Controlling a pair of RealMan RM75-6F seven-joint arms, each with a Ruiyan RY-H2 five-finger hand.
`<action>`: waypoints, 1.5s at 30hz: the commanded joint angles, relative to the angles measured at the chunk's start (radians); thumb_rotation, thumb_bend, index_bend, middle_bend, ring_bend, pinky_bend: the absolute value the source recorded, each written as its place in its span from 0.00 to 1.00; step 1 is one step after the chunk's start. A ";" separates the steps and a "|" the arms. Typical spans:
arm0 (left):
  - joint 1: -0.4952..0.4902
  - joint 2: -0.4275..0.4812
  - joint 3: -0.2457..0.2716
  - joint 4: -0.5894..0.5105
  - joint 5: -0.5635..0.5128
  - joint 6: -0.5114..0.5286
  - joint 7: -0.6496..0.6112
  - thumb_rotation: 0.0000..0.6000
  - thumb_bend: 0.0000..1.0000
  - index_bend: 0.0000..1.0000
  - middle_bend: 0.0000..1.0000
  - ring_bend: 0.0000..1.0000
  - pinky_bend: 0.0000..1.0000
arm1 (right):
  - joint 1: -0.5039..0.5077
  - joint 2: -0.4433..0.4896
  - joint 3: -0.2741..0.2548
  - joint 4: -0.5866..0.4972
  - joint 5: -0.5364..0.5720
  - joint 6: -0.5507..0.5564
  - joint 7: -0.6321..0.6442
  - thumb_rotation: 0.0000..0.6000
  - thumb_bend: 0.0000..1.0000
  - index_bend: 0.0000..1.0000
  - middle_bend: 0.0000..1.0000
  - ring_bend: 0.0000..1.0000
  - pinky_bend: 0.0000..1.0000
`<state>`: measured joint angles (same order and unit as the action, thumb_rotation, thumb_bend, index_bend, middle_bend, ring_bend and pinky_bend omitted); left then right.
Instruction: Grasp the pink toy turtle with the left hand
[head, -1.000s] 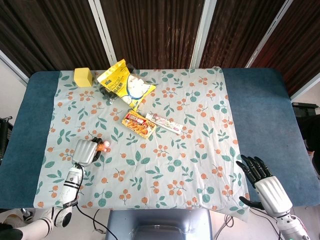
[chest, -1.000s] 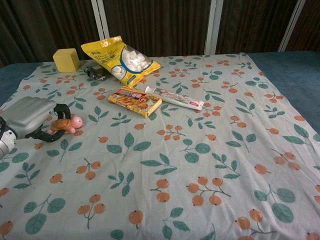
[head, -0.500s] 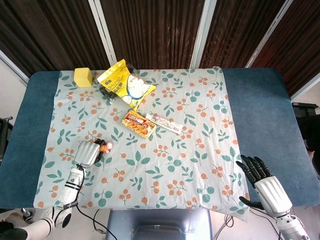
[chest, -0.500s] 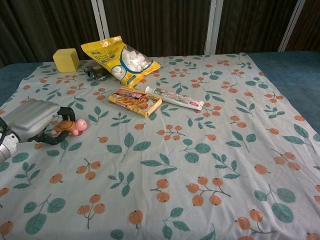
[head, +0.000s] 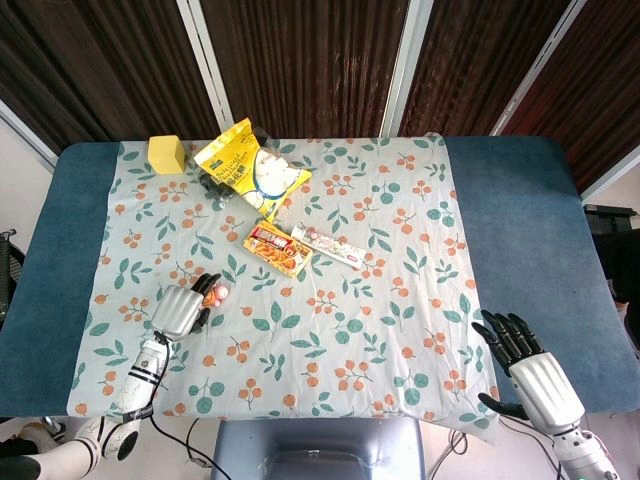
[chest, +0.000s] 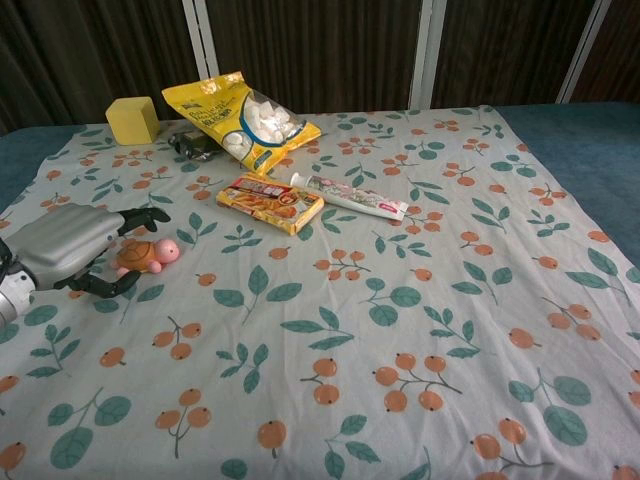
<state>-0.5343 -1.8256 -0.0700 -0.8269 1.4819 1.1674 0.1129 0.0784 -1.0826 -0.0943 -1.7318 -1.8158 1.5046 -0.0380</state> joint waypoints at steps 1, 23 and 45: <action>0.004 0.010 -0.002 -0.018 -0.007 0.001 0.019 1.00 0.41 0.18 0.24 1.00 1.00 | 0.000 0.000 0.000 0.000 -0.001 0.001 0.000 1.00 0.12 0.00 0.00 0.00 0.00; 0.000 -0.069 -0.017 0.116 0.008 0.079 -0.069 1.00 0.41 0.88 0.90 1.00 1.00 | 0.000 0.002 0.000 0.000 -0.001 0.002 0.003 1.00 0.12 0.00 0.00 0.00 0.00; 0.013 0.027 0.028 -0.021 0.033 0.058 -0.054 1.00 0.38 0.03 0.14 1.00 1.00 | -0.003 0.005 -0.002 -0.002 -0.009 0.010 0.004 1.00 0.12 0.00 0.00 0.00 0.00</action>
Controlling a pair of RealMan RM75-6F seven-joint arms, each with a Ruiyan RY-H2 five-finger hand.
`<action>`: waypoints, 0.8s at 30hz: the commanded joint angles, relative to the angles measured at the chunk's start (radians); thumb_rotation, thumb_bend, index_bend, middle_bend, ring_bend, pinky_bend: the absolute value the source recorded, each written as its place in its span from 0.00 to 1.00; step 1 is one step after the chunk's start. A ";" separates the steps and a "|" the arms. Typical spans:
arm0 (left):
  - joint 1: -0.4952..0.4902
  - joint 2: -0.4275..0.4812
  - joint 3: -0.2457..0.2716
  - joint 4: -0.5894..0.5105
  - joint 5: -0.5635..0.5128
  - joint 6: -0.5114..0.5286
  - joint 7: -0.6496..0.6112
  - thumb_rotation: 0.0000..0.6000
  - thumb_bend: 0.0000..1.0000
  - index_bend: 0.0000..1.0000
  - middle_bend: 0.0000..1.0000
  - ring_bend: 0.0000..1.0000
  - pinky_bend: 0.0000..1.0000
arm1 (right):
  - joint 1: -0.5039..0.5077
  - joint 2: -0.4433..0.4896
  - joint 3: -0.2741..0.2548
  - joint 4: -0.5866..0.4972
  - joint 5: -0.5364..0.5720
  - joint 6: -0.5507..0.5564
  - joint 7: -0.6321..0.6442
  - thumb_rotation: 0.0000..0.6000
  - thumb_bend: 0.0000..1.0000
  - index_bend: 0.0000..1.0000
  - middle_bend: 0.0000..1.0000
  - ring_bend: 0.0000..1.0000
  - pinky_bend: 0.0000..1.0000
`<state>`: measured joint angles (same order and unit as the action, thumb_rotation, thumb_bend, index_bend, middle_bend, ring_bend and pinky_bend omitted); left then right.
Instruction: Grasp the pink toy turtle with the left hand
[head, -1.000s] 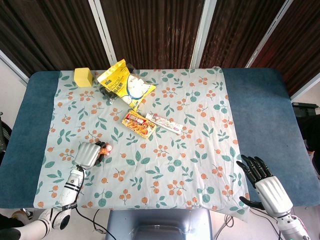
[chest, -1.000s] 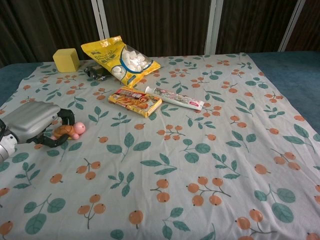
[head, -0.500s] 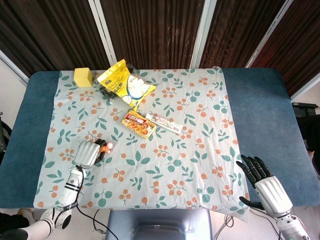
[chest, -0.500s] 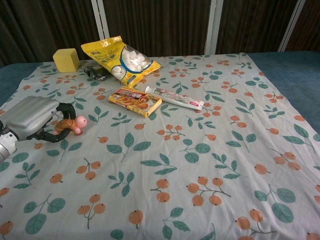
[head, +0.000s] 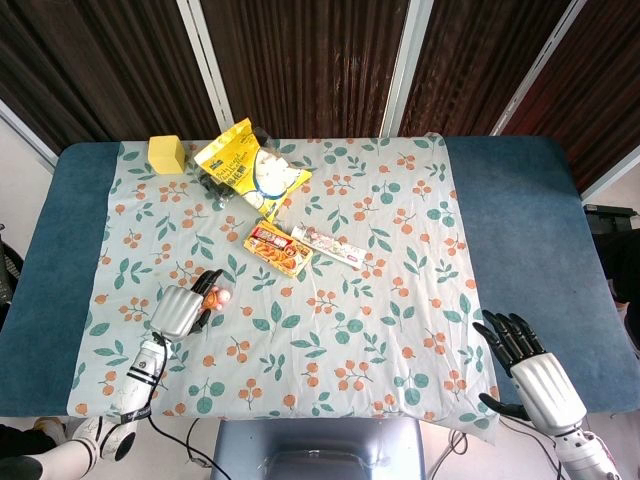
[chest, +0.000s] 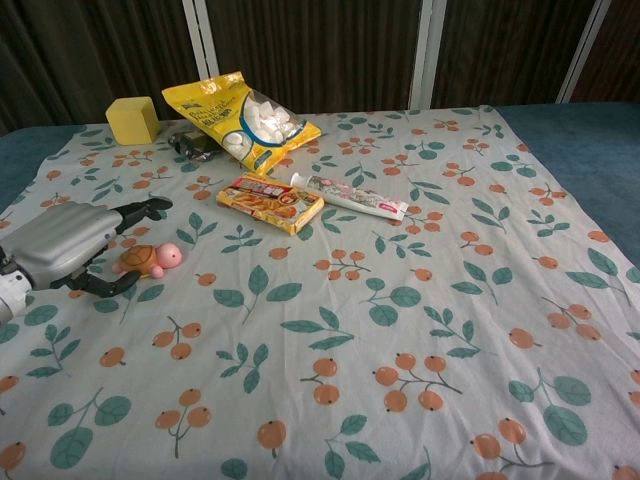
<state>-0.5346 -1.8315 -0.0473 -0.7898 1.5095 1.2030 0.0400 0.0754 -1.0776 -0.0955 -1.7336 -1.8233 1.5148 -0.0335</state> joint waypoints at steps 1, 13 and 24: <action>0.021 0.048 0.005 -0.092 0.008 0.040 0.025 1.00 0.38 0.04 0.14 1.00 1.00 | 0.000 0.000 -0.001 0.000 -0.002 0.000 0.000 1.00 0.12 0.00 0.00 0.00 0.00; 0.304 0.601 0.244 -0.795 0.158 0.387 0.063 1.00 0.36 0.04 0.08 0.02 0.08 | 0.004 0.001 -0.016 -0.006 -0.012 -0.021 -0.006 1.00 0.12 0.00 0.00 0.00 0.00; 0.440 0.660 0.271 -0.737 0.172 0.487 -0.071 0.61 0.36 0.00 0.02 0.00 0.00 | -0.005 0.002 -0.037 -0.017 -0.060 -0.003 -0.015 1.00 0.12 0.00 0.00 0.00 0.00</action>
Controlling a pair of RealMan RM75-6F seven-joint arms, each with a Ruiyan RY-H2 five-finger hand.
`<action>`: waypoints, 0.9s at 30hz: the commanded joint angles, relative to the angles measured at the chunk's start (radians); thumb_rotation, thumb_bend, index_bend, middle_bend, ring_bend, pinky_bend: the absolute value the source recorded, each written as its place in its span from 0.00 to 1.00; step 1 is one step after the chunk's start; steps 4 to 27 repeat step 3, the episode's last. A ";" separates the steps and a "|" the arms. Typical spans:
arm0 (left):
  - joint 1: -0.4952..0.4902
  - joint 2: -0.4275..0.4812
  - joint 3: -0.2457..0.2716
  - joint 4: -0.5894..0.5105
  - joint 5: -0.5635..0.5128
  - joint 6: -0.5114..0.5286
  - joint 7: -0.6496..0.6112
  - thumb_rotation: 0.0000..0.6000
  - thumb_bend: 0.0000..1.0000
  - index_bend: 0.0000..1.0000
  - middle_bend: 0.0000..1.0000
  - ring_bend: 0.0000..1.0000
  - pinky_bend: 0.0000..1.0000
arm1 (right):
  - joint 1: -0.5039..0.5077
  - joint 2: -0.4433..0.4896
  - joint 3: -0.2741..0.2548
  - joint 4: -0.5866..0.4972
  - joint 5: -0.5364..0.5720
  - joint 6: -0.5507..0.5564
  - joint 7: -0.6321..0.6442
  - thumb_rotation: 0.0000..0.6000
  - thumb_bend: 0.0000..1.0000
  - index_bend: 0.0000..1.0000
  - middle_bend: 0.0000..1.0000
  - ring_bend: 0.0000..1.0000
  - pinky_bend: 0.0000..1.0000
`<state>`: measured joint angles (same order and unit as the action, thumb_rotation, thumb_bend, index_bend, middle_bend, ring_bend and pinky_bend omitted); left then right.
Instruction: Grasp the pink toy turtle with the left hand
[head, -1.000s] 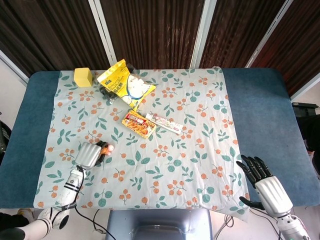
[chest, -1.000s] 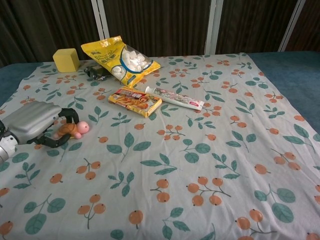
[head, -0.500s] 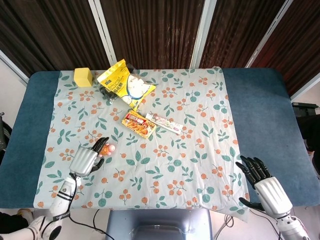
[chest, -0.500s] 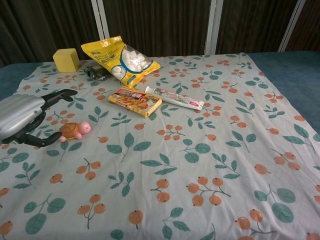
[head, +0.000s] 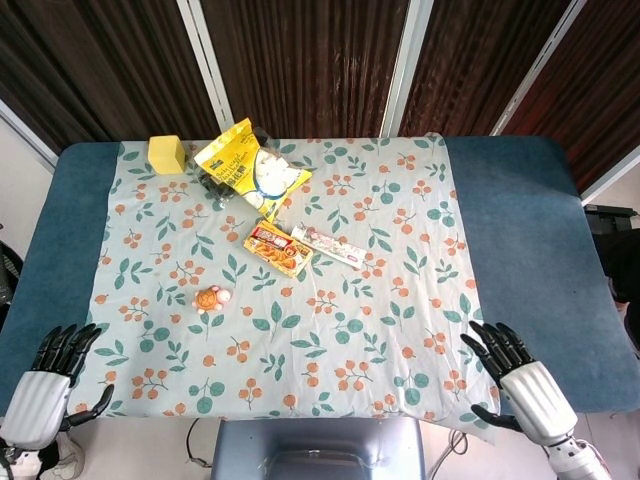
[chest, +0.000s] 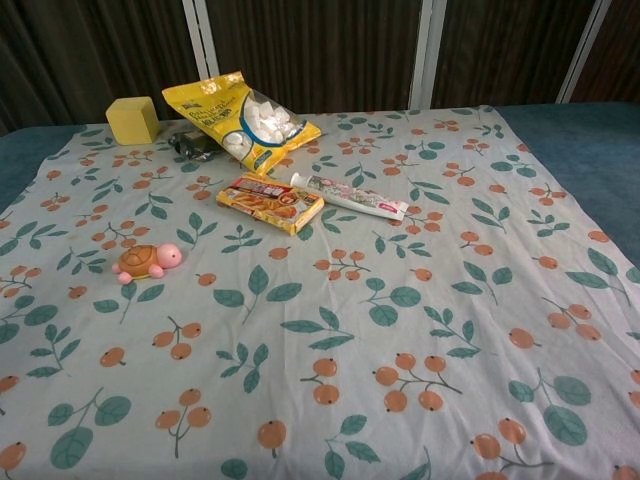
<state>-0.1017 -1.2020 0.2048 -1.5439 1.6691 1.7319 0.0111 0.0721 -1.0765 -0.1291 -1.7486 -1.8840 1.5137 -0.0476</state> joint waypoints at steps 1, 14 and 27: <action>0.007 0.034 0.018 0.015 0.009 -0.051 -0.040 0.62 0.36 0.00 0.01 0.00 0.00 | -0.002 0.002 -0.004 -0.002 0.002 -0.004 -0.001 1.00 0.12 0.00 0.00 0.00 0.00; 0.008 0.040 0.009 0.006 0.000 -0.069 -0.032 0.61 0.36 0.00 0.00 0.00 0.00 | -0.001 0.002 -0.004 -0.001 0.008 -0.010 -0.003 1.00 0.12 0.00 0.00 0.00 0.00; 0.008 0.040 0.009 0.006 0.000 -0.069 -0.032 0.61 0.36 0.00 0.00 0.00 0.00 | -0.001 0.002 -0.004 -0.001 0.008 -0.010 -0.003 1.00 0.12 0.00 0.00 0.00 0.00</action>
